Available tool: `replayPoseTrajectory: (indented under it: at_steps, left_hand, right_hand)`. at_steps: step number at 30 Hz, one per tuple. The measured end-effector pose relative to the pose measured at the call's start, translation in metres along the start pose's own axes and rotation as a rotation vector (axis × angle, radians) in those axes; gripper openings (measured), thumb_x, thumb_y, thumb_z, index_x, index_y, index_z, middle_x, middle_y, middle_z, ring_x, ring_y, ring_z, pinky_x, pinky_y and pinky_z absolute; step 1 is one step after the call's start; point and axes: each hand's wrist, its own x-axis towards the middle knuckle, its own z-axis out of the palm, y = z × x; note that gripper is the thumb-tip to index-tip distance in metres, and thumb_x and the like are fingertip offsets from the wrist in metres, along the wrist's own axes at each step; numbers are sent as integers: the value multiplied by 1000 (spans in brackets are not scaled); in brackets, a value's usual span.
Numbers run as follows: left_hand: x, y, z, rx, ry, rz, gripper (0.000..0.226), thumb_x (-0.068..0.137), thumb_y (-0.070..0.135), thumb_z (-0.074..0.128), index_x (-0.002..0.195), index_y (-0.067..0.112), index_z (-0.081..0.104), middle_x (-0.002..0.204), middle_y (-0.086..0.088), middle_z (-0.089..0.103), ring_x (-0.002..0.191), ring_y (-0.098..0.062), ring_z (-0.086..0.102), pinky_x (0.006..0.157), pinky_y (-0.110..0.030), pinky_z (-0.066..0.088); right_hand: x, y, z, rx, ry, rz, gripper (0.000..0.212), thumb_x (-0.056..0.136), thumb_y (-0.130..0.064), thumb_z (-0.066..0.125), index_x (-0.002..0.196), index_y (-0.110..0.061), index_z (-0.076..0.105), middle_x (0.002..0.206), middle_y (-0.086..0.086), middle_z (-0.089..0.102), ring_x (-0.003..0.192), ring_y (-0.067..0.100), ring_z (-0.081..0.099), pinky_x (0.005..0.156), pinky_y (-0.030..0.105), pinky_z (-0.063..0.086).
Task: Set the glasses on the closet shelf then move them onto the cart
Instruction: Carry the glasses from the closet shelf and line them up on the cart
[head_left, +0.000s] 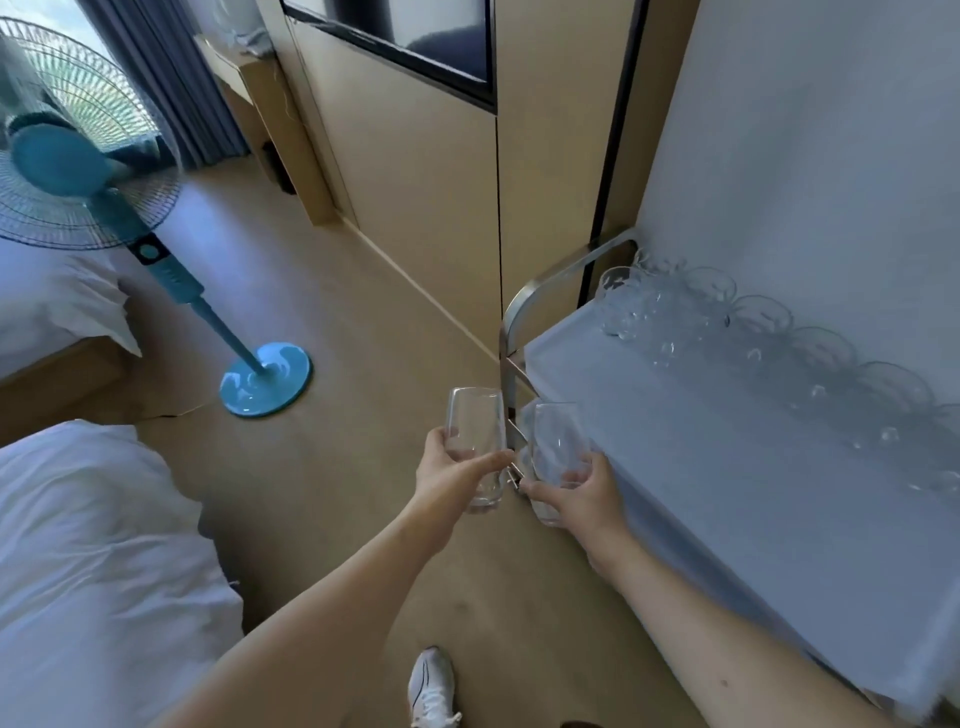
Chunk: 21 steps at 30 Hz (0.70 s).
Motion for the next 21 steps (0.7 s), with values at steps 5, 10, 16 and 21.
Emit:
replayPoseTrajectory:
  at_steps: [5, 10, 16, 21]
  left_hand:
    - [33, -8, -12, 49, -99, -51, 79, 71, 18, 92, 133, 25, 43, 116, -9, 60, 88, -25, 74, 60, -37, 61]
    - [63, -34, -17, 127, -176, -140, 66, 65, 23, 96, 113, 31, 51, 115, -8, 67, 86, -25, 76, 65, -46, 64]
    - [91, -55, -16, 227, -234, -218, 66, 65, 27, 96, 113, 18, 51, 114, -10, 62, 90, -32, 74, 67, -51, 64]
    - [111, -72, -5, 345, -285, -239, 75, 65, 28, 96, 122, 22, 49, 117, -6, 61, 94, -29, 74, 59, -34, 60]
  right_hand:
    - [3, 9, 21, -9, 84, 81, 102, 61, -35, 97, 142, -18, 38, 113, 0, 55, 97, 12, 60, 65, 29, 57]
    - [-3, 33, 37, 31, 179, 165, 95, 60, -36, 97, 137, -19, 43, 109, -2, 57, 97, 14, 61, 71, 27, 49]
    - [-13, 71, 43, 143, 283, 290, 78, 65, -22, 95, 127, -14, 48, 101, -4, 58, 87, 9, 61, 54, 14, 45]
    - [-3, 93, 44, 218, 336, 367, 70, 64, -18, 95, 120, -16, 53, 103, 2, 66, 83, 10, 67, 61, 27, 60]
